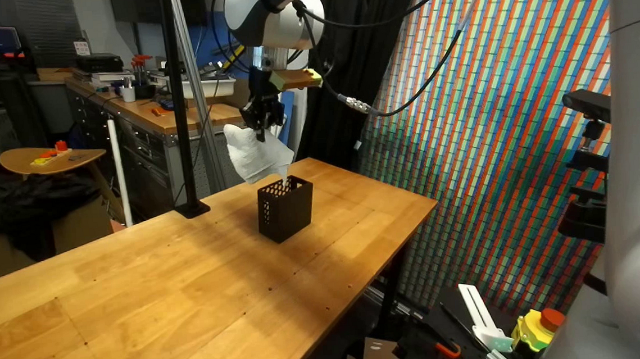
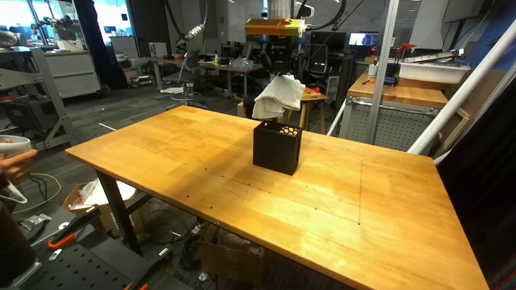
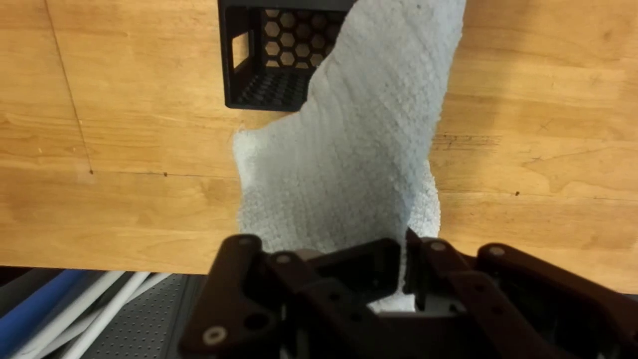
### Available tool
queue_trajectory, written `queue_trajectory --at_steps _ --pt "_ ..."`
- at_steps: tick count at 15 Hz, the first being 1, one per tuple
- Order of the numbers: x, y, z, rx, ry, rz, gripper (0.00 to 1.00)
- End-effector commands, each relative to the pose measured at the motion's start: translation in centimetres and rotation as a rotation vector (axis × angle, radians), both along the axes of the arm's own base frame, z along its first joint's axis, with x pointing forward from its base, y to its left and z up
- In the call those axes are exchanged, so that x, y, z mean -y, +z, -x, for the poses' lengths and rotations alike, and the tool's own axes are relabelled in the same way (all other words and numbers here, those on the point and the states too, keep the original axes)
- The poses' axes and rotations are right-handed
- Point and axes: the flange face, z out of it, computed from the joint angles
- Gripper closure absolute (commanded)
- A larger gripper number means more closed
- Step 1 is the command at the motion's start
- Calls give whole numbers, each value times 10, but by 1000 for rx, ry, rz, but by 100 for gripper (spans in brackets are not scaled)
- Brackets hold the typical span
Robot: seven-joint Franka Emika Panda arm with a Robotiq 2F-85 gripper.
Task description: Put the towel in the box
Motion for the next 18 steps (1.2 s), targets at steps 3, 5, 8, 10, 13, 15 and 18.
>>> queue_trajectory --at_steps 3,5,8,10,13,15,18 --pt "10 -11 12 -31 11 -22 100" --pt "10 -21 16 -51 13 -25 100" --pt "11 -37 24 -82 14 -30 100" --pt "13 -49 29 -106 14 -34 100" --pt "18 -64 35 -134 10 -43 100" --pt "18 -72 37 -148 9 -48 100" --pt "9 -77 32 -152 19 -59 100"
